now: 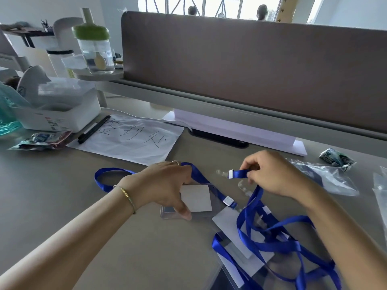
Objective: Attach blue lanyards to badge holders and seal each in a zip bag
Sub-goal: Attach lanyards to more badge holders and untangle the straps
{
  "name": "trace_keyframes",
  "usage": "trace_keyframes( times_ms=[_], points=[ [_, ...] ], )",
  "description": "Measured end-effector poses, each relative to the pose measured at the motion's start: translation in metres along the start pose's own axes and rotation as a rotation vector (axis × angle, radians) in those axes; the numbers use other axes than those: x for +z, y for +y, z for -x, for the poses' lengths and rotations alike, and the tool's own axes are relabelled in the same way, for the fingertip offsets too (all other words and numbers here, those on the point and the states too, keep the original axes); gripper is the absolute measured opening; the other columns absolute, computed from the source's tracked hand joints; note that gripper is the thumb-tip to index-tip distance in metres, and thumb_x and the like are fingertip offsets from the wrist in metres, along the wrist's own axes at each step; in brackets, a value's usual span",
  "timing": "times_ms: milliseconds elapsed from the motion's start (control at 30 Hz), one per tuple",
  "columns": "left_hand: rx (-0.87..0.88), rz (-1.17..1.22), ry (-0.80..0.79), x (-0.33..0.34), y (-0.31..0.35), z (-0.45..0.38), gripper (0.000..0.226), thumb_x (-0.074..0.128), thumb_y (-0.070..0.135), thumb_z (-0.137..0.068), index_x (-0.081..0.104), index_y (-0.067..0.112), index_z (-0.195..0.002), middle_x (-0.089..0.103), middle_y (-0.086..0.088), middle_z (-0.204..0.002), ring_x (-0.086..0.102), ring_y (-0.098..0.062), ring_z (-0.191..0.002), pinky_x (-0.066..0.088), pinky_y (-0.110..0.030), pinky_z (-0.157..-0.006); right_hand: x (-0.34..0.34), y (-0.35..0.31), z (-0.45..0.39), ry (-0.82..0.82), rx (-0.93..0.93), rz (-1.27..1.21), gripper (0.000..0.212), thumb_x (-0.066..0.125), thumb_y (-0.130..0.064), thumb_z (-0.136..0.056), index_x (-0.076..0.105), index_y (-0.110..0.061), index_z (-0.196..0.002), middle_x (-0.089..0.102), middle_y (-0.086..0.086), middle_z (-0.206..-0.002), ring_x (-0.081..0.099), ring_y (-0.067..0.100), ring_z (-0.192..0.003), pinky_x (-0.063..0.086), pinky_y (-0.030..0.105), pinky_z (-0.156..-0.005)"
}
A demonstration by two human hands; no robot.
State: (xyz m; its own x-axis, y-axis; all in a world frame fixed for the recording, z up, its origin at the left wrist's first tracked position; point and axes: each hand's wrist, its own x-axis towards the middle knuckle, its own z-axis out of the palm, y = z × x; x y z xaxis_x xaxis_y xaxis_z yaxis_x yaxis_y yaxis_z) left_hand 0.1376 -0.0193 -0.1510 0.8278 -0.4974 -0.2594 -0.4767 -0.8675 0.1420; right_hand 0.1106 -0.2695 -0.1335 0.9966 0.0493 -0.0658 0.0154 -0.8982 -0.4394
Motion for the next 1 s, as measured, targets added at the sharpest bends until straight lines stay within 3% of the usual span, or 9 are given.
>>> trace_keyframes(
  times_ms=[100, 300, 433, 500, 567, 700, 800, 900, 1000],
  points=[
    [0.007, 0.114, -0.033, -0.001, -0.003, -0.002, 0.07, 0.088, 0.057, -0.056, 0.045, 0.029, -0.103, 0.053, 0.013, -0.092, 0.048, -0.005, -0.079, 0.038, -0.026, -0.062, -0.003, 0.002, 0.0, 0.007, 0.025, 0.011, 0.023, 0.059, -0.006, -0.085, 0.071, -0.023, -0.077, 0.071, -0.001, -0.073, 0.068, 0.022, -0.074, 0.056, 0.042, -0.072],
    [0.13, 0.52, 0.038, -0.004, -0.004, -0.006, 0.031, 0.08, 0.023, -0.079, 0.052, 0.031, -0.091, 0.068, 0.005, -0.089, 0.055, -0.015, -0.071, 0.044, -0.03, -0.066, -0.01, 0.004, 0.0, 0.029, -0.019, -0.213, 0.008, 0.077, -0.02, -0.085, 0.071, -0.019, -0.079, 0.068, 0.001, -0.065, 0.057, 0.014, -0.061, 0.051, 0.038, -0.067],
    [0.181, 0.722, 0.039, -0.002, 0.0, -0.012, 0.022, 0.076, 0.019, -0.083, 0.06, 0.029, -0.094, 0.072, 0.005, -0.092, 0.062, -0.013, -0.077, 0.047, -0.031, -0.073, -0.012, 0.002, 0.001, 0.131, -0.013, -0.336, 0.026, 0.077, -0.035, -0.085, 0.069, -0.013, -0.074, 0.067, 0.015, -0.066, 0.057, 0.021, -0.06, 0.05, 0.038, -0.067],
    [0.175, 0.848, 0.012, 0.001, 0.002, -0.014, 0.018, 0.075, 0.018, -0.085, 0.068, 0.027, -0.098, 0.074, 0.007, -0.094, 0.067, -0.011, -0.086, 0.05, -0.03, -0.08, -0.011, 0.001, 0.001, 0.145, -0.015, -0.424, 0.023, 0.072, -0.024, -0.091, 0.066, -0.007, -0.076, 0.071, 0.012, -0.066, 0.067, 0.022, -0.062, 0.057, 0.042, -0.075],
    [0.174, 1.043, -0.011, 0.002, 0.003, -0.015, 0.012, 0.073, 0.019, -0.088, 0.073, 0.018, -0.099, 0.075, 0.003, -0.096, 0.068, -0.014, -0.088, 0.05, -0.028, -0.081, -0.009, -0.002, 0.001, 0.15, -0.014, -0.551, 0.019, 0.067, -0.011, -0.093, 0.064, 0.003, -0.079, 0.076, 0.008, -0.072, 0.075, 0.02, -0.072, 0.061, 0.036, -0.08],
    [0.106, 1.502, -0.073, 0.002, 0.006, -0.014, 0.01, 0.065, 0.015, -0.092, 0.07, 0.008, -0.087, 0.07, -0.009, -0.088, 0.066, -0.019, -0.075, 0.053, -0.027, -0.068, -0.004, -0.009, 0.001, 0.239, -0.001, -0.762, 0.015, 0.068, 0.003, -0.088, 0.061, 0.013, -0.079, 0.075, 0.009, -0.069, 0.075, 0.018, -0.067, 0.06, 0.027, -0.071],
    [0.087, 1.596, -0.047, 0.006, 0.007, -0.018, 0.012, 0.066, 0.016, -0.092, 0.073, 0.012, -0.084, 0.069, -0.009, -0.09, 0.064, -0.02, -0.079, 0.053, -0.03, -0.074, 0.004, -0.012, 0.001, 0.282, -0.01, -0.819, 0.014, 0.07, 0.005, -0.084, 0.062, 0.011, -0.074, 0.073, 0.005, -0.064, 0.071, 0.014, -0.061, 0.059, 0.024, -0.065],
    [0.065, 1.633, -0.063, 0.009, 0.006, -0.019, 0.023, 0.068, 0.019, -0.091, 0.072, 0.0, -0.105, 0.068, -0.016, -0.099, 0.063, -0.025, -0.088, 0.052, -0.034, -0.079, 0.011, -0.017, 0.002, 0.307, 0.01, -0.953, 0.014, 0.07, 0.006, -0.084, 0.062, 0.008, -0.073, 0.073, 0.012, -0.069, 0.071, 0.014, -0.062, 0.056, 0.02, -0.06],
    [0.077, 1.68, -0.115, 0.013, 0.01, -0.02, 0.033, 0.069, 0.017, -0.089, 0.068, -0.002, -0.116, 0.068, -0.015, -0.101, 0.065, -0.024, -0.084, 0.054, -0.028, -0.07, 0.017, -0.022, 0.003, 0.349, 0.061, -1.091, 0.013, 0.07, 0.006, -0.084, 0.061, 0.01, -0.076, 0.069, 0.007, -0.062, 0.068, 0.01, -0.056, 0.053, 0.017, -0.054]
  ],
)
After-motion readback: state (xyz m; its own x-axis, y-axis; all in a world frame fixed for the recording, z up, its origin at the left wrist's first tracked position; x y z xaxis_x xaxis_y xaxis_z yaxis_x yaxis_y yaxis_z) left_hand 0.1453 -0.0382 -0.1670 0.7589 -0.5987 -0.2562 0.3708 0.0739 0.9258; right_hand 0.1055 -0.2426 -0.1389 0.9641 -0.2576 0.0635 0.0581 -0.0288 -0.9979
